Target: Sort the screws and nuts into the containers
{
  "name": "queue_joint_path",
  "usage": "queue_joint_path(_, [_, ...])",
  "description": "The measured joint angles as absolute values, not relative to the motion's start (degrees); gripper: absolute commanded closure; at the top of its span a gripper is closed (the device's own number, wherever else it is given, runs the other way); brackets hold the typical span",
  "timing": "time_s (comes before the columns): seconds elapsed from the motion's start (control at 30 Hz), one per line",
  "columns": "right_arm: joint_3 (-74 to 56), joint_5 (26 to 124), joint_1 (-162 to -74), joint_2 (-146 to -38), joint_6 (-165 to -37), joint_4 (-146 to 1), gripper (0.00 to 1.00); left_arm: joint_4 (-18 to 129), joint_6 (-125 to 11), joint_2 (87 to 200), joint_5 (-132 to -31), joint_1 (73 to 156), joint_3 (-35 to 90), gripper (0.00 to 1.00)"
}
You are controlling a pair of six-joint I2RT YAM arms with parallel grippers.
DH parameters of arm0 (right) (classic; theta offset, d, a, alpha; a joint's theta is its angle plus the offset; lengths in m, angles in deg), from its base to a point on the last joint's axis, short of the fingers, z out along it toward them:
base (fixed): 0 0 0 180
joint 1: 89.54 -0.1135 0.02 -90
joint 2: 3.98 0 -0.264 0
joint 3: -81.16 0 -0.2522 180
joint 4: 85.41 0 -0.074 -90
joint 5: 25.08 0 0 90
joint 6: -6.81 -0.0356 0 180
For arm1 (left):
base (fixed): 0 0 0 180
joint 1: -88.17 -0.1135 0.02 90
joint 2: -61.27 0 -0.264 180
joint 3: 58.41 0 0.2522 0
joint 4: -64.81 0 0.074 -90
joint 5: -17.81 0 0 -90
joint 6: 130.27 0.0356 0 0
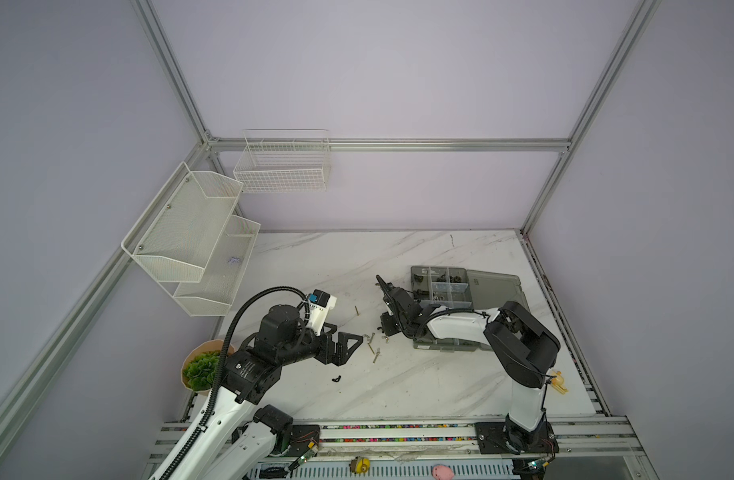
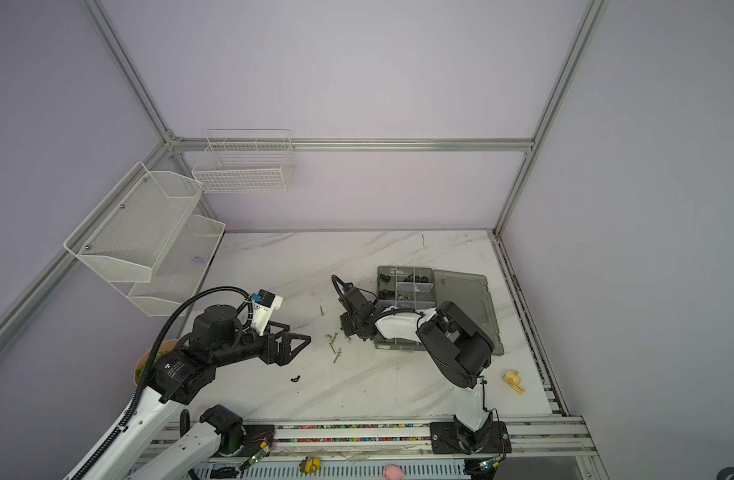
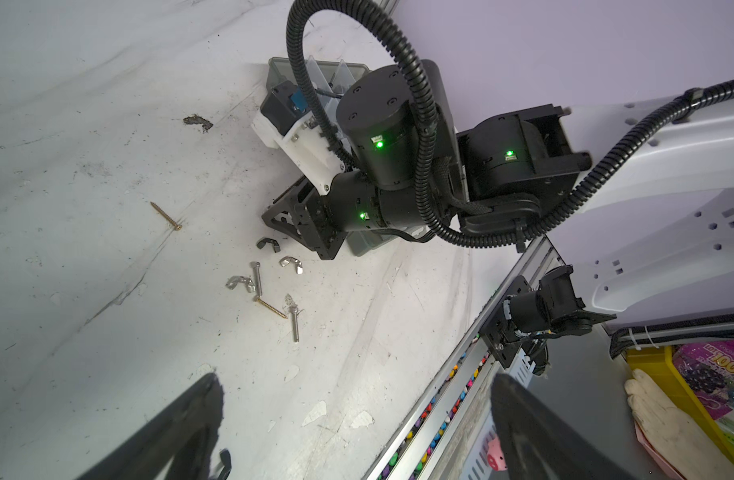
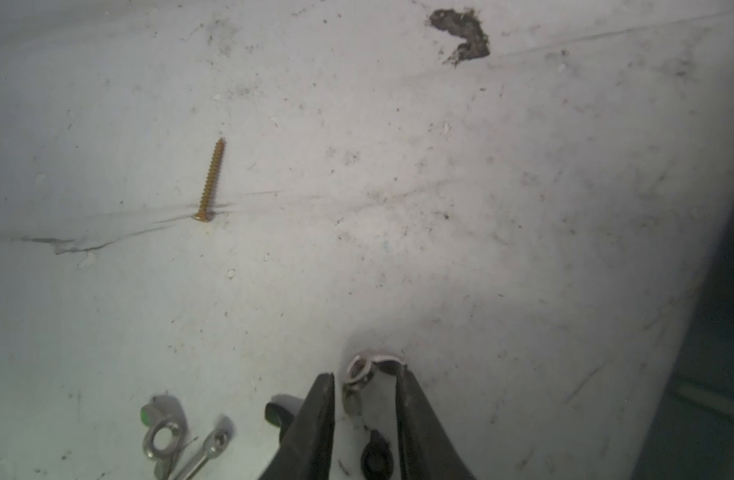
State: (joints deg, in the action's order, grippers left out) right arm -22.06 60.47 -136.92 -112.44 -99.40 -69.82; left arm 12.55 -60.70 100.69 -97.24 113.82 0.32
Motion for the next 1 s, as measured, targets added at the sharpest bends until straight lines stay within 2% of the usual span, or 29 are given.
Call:
queue_joint_path(0.67, [-17.18,58.22,-137.73,-116.09,-101.73,-65.54,0.68,12.55,-60.70,99.99,-97.03,113.82,0.32,0.00])
queue_joint_path(0.83, [-16.29,57.48,-137.86,-116.22,-102.19,-63.61,0.62,12.55,-60.70,99.99,-97.03,113.82,0.32,0.00])
queue_joint_path(1.0, [-16.09,56.67,-137.88,-116.22,-102.17,-62.59,0.63,12.55,-60.70,99.97,-97.03,113.82,0.32,0.00])
